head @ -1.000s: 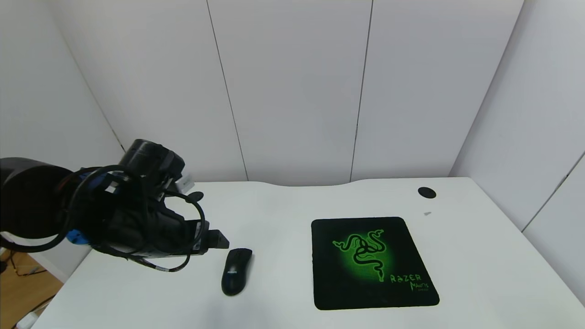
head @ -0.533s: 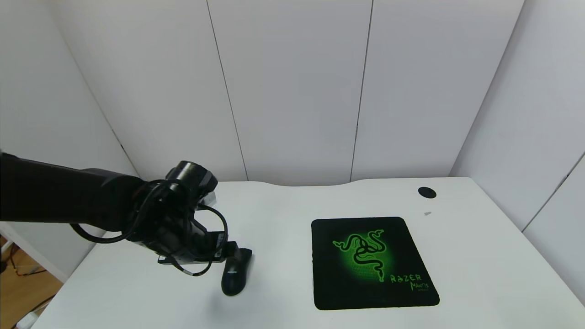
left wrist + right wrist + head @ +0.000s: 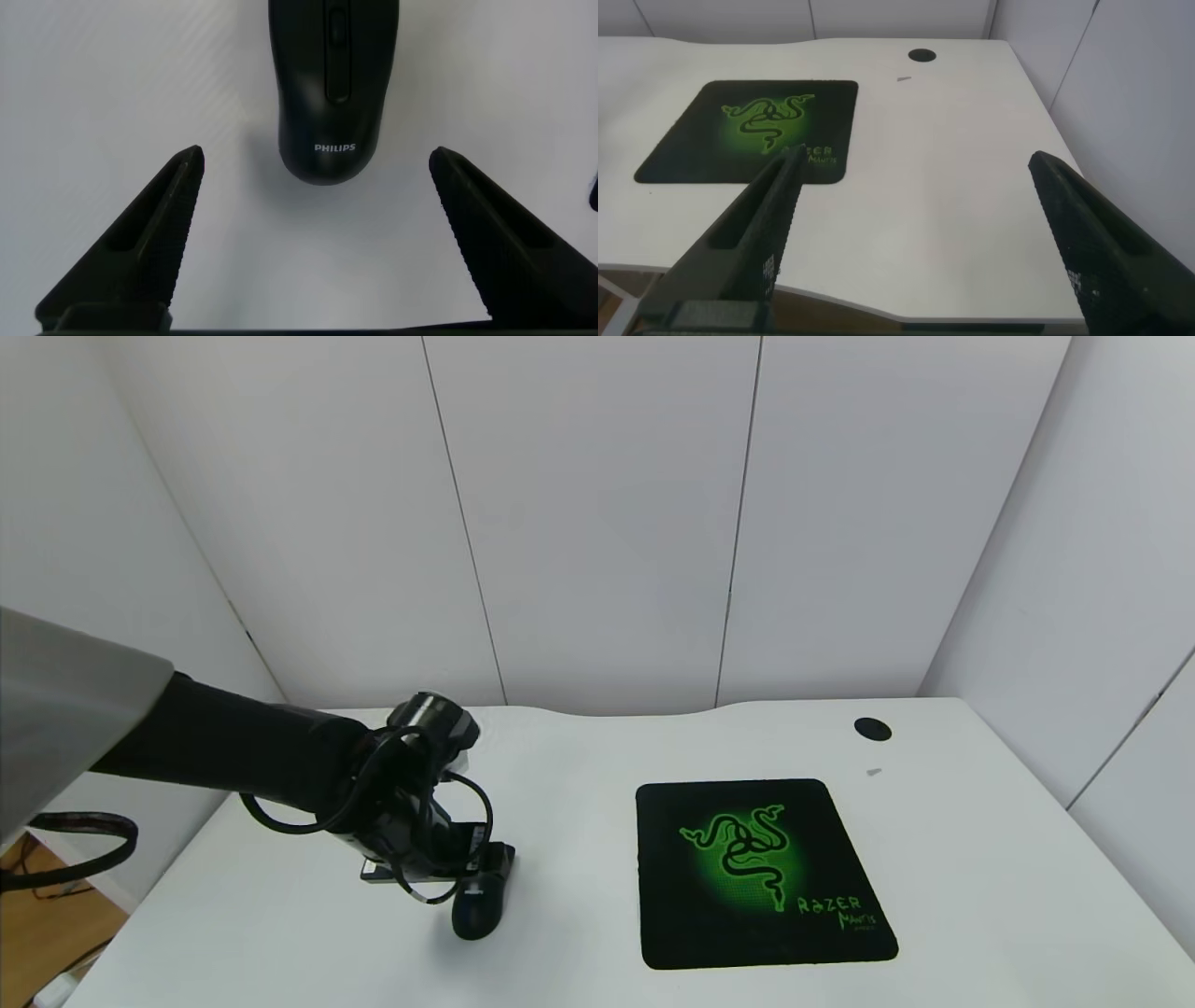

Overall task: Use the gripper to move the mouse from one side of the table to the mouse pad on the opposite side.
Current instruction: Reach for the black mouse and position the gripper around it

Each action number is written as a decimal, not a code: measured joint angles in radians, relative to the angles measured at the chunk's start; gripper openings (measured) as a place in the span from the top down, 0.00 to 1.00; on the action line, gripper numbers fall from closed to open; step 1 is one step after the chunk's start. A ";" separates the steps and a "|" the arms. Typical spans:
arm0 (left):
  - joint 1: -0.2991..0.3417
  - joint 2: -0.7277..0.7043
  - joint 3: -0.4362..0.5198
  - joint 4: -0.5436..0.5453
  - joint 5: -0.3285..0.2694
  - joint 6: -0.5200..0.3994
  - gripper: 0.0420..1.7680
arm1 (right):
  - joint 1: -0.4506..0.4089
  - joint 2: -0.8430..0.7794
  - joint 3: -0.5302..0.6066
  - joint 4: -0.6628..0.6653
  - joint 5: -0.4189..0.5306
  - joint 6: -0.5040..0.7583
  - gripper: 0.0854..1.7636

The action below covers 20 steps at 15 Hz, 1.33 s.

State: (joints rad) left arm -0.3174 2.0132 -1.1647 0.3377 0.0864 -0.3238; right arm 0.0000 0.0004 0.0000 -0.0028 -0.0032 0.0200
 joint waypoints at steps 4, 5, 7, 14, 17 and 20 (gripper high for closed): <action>-0.004 0.046 -0.003 -0.051 0.002 -0.053 0.03 | 0.000 0.000 0.000 0.000 0.000 0.000 0.03; -0.006 0.055 0.001 -0.075 0.009 -0.066 0.03 | 0.000 0.000 0.000 0.000 0.000 0.000 0.03; -0.008 0.072 0.005 -0.084 0.017 -0.078 0.03 | 0.000 0.000 0.000 0.000 0.000 0.000 0.03; -0.015 0.109 0.004 -0.086 0.028 -0.080 0.03 | 0.000 0.000 0.000 0.000 0.000 0.000 0.03; -0.015 0.114 0.002 -0.086 0.027 -0.083 0.03 | 0.000 0.000 0.000 0.000 0.000 0.000 0.03; -0.018 0.117 0.001 -0.086 0.027 -0.083 0.29 | 0.000 0.000 0.000 0.000 0.000 0.000 0.03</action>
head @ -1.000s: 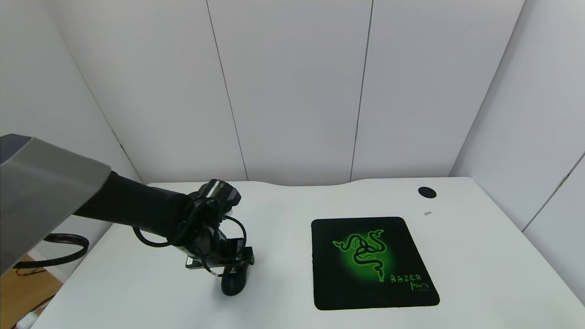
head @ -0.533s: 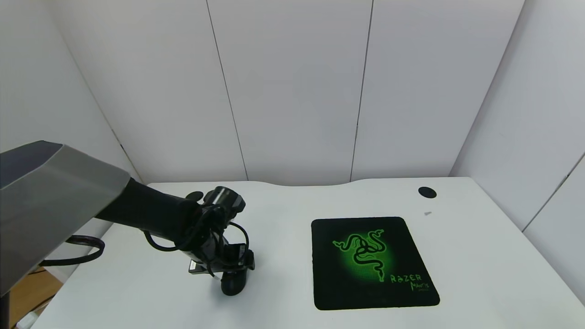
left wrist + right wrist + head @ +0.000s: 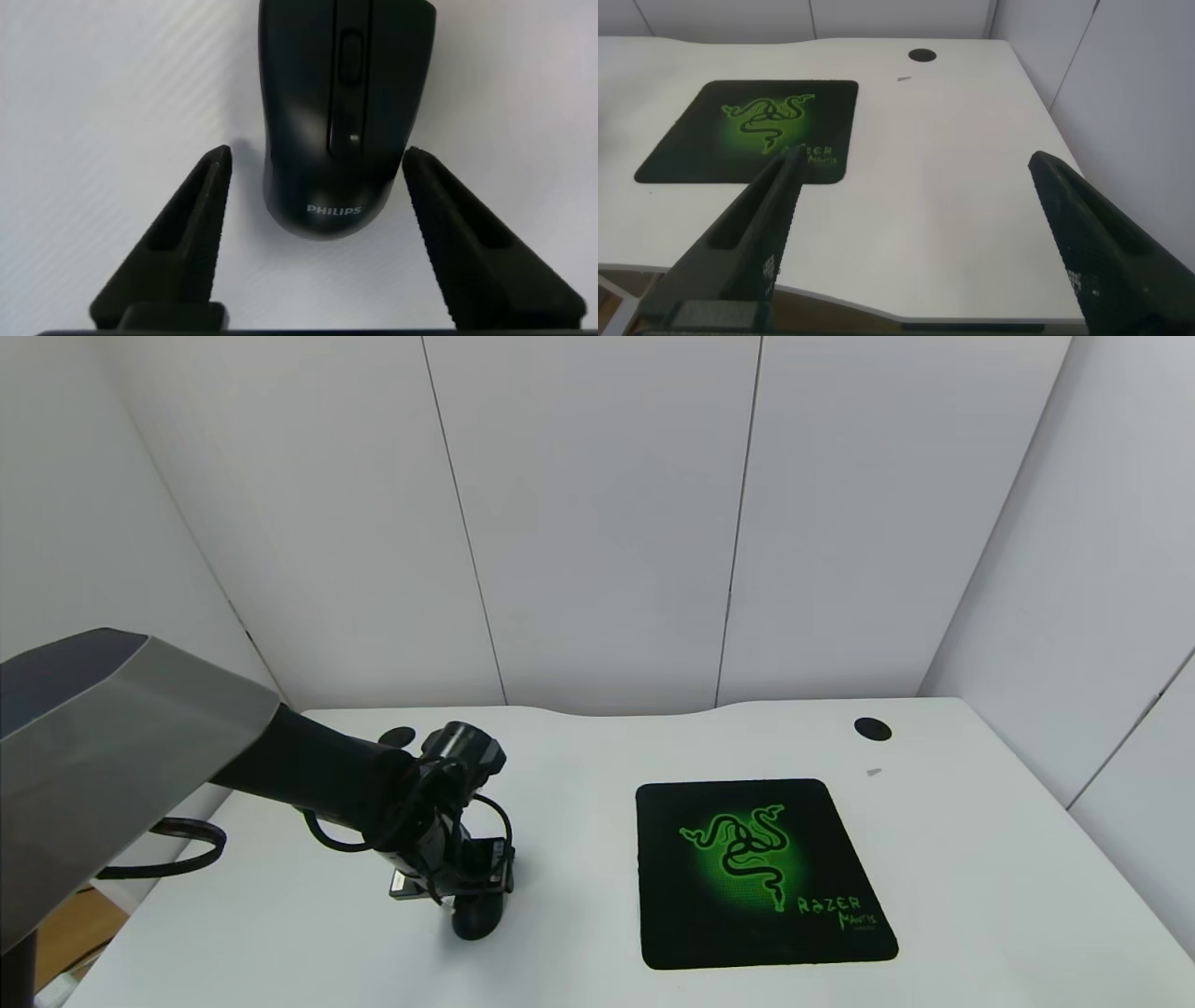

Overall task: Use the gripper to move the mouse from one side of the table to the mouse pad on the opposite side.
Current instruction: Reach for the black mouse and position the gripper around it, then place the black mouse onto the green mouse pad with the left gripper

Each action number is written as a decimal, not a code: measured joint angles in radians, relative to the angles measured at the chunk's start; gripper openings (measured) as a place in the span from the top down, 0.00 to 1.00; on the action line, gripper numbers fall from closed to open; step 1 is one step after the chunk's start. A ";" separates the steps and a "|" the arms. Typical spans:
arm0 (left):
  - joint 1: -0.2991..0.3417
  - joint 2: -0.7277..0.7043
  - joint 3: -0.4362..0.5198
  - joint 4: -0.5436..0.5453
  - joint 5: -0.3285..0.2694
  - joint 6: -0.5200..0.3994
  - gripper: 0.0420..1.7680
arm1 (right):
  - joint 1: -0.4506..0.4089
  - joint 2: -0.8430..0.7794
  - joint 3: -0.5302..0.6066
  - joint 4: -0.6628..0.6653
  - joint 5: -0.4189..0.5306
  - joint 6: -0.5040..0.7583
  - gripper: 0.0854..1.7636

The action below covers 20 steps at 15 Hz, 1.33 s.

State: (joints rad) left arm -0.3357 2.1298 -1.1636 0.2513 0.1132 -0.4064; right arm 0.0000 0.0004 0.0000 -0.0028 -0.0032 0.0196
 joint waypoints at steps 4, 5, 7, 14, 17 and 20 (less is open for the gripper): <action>-0.003 0.006 -0.003 0.000 -0.001 0.000 0.49 | 0.000 0.000 0.000 0.000 0.000 0.000 0.03; -0.003 0.007 -0.003 0.000 -0.001 0.000 0.49 | 0.000 0.000 0.000 0.000 0.000 0.000 0.03; -0.004 0.009 -0.003 -0.001 -0.001 0.000 0.50 | 0.000 0.000 0.000 0.000 0.000 0.000 0.03; -0.005 -0.008 -0.012 0.007 0.004 -0.024 0.50 | 0.000 0.000 0.000 0.000 0.000 0.000 0.03; -0.024 -0.034 -0.032 0.019 0.016 -0.070 0.50 | 0.000 0.000 0.000 0.000 0.000 0.000 0.03; -0.076 -0.054 -0.048 0.023 0.053 -0.133 0.50 | 0.000 0.000 0.000 0.000 0.000 0.000 0.03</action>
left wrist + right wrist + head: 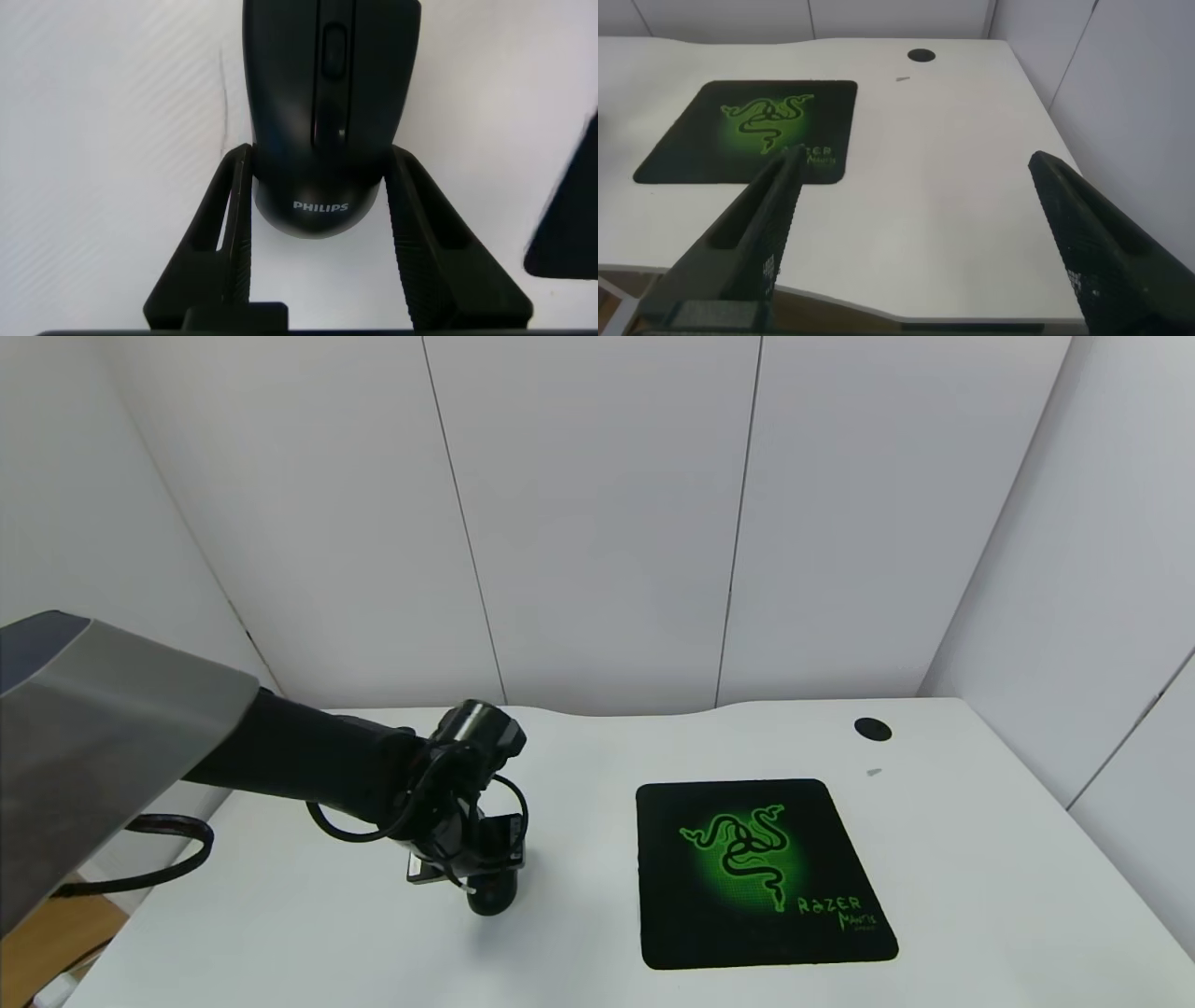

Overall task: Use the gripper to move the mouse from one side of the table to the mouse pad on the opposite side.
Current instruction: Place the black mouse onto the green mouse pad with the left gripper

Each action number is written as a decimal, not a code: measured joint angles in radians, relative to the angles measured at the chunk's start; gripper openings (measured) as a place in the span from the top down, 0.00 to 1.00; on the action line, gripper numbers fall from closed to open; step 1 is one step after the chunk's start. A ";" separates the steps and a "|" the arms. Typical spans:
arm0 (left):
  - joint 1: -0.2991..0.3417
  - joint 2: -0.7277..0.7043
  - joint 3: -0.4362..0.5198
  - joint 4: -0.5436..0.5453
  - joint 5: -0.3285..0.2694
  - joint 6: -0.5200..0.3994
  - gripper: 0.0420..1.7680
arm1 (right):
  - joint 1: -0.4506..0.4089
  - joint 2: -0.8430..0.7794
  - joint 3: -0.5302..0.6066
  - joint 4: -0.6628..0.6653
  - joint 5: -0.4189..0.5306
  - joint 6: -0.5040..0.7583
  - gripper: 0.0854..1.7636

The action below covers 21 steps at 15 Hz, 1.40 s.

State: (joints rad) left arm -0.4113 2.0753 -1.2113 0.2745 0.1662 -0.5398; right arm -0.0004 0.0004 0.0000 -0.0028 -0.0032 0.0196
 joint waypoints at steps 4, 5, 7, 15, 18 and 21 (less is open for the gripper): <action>-0.086 -0.013 -0.069 0.079 0.036 -0.103 0.50 | 0.000 0.000 0.000 0.000 0.000 0.000 0.03; -0.104 -0.012 -0.097 0.113 0.038 -0.129 0.50 | 0.000 0.000 0.000 0.000 0.000 0.000 0.03; -0.141 -0.010 -0.156 0.179 0.039 -0.167 0.50 | 0.000 0.000 0.000 0.000 0.000 0.000 0.03; -0.263 0.053 -0.492 0.470 0.046 -0.263 0.50 | 0.000 0.000 0.000 0.000 0.000 0.000 0.03; -0.320 0.115 -0.633 0.540 0.054 -0.326 0.50 | 0.000 0.000 0.000 0.000 0.000 0.000 0.03; -0.384 0.188 -0.737 0.561 0.082 -0.379 0.50 | 0.000 0.000 0.000 0.000 0.000 0.000 0.03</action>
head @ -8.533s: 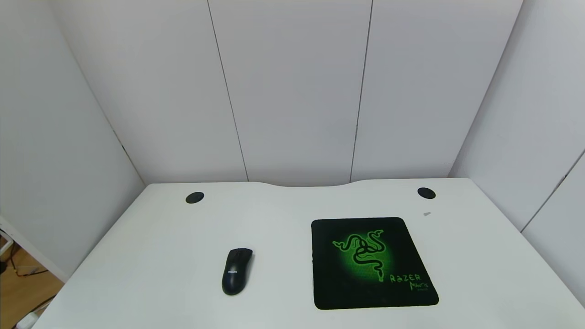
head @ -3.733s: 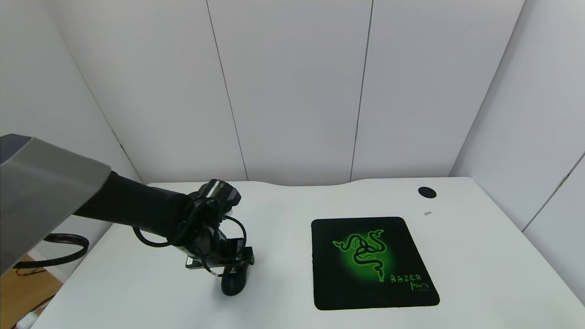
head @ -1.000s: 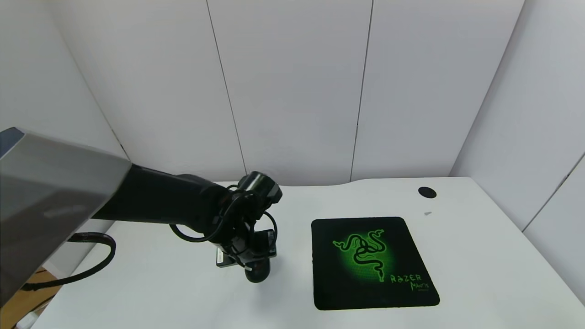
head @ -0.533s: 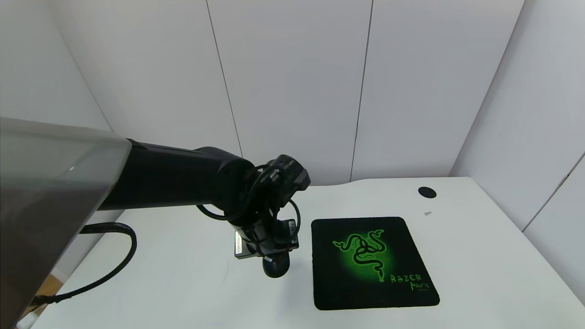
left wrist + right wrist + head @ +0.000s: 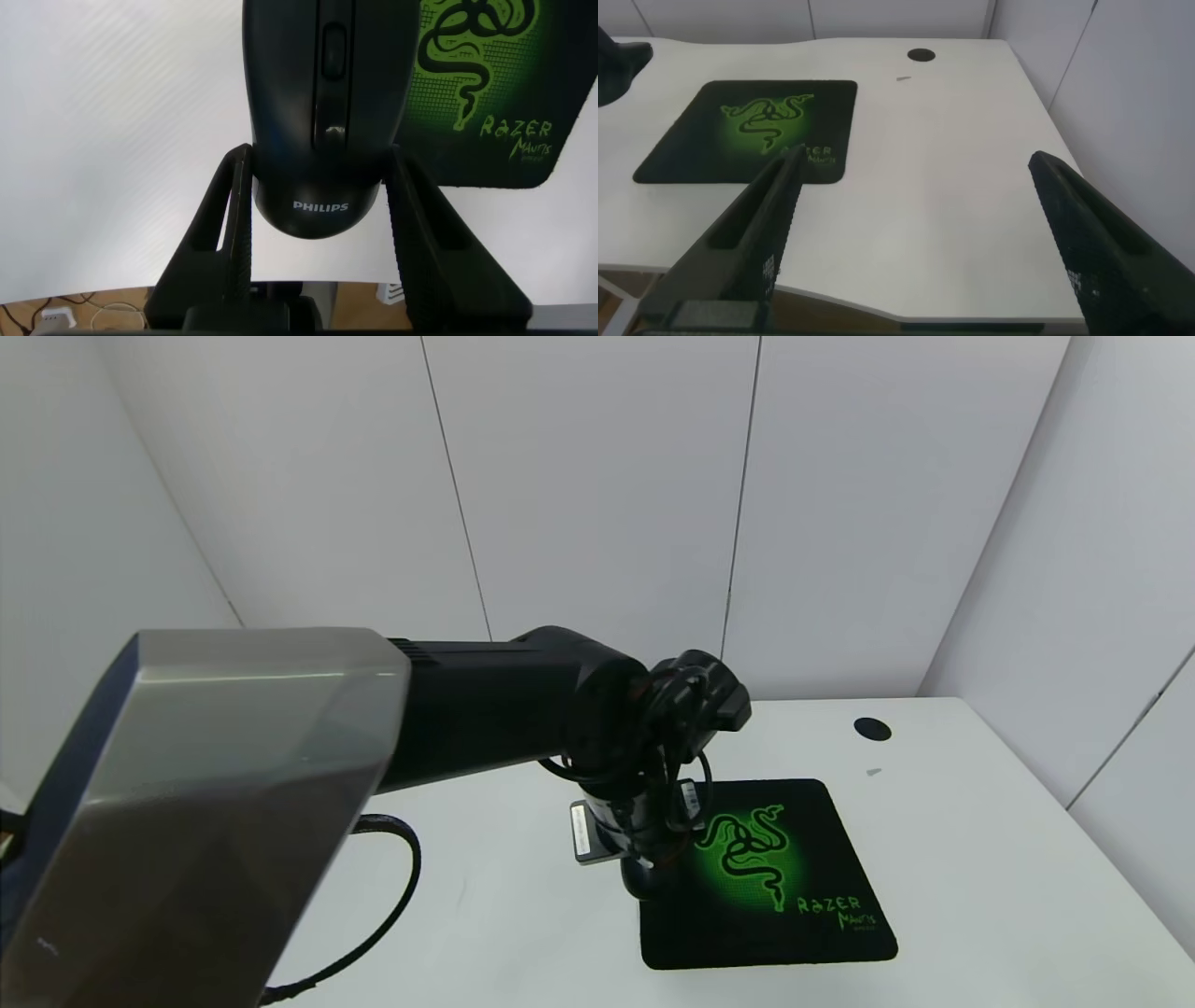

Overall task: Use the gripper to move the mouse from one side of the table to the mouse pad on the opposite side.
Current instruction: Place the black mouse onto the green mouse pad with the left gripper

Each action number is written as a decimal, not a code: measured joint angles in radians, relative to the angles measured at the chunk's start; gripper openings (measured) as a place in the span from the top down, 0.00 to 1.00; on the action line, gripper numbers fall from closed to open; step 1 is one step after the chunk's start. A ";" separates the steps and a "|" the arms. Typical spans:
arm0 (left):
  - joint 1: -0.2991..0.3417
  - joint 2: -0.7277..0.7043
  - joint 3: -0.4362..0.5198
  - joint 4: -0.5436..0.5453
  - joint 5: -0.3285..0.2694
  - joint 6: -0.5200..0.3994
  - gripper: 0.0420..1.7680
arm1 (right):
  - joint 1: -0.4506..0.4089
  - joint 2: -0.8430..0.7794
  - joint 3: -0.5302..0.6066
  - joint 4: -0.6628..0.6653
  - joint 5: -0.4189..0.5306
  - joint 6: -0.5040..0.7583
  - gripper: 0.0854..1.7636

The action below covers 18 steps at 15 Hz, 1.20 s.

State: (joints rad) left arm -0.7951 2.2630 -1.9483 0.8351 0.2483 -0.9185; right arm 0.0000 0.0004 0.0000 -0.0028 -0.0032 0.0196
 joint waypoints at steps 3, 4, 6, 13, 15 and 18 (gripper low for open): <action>-0.039 0.046 -0.032 -0.049 0.028 -0.014 0.50 | 0.000 0.000 0.000 0.000 0.000 0.000 0.03; -0.046 0.057 -0.034 -0.068 0.031 -0.026 0.50 | 0.000 0.000 0.000 0.000 0.000 0.000 0.03; -0.056 0.079 -0.036 -0.109 0.036 -0.034 0.50 | 0.000 0.000 0.000 0.000 0.000 0.000 0.03; -0.090 0.148 -0.039 -0.231 0.074 -0.045 0.50 | 0.000 0.000 0.000 0.000 0.000 0.000 0.03; -0.093 0.161 -0.040 -0.251 0.062 -0.043 0.50 | 0.000 0.000 0.000 0.000 0.000 0.000 0.03; -0.095 0.184 -0.048 -0.250 0.061 -0.034 0.50 | 0.000 0.000 0.000 0.000 0.000 0.000 0.03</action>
State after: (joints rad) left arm -0.8900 2.4468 -1.9960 0.5851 0.3096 -0.9530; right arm 0.0000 0.0004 0.0000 -0.0028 -0.0032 0.0200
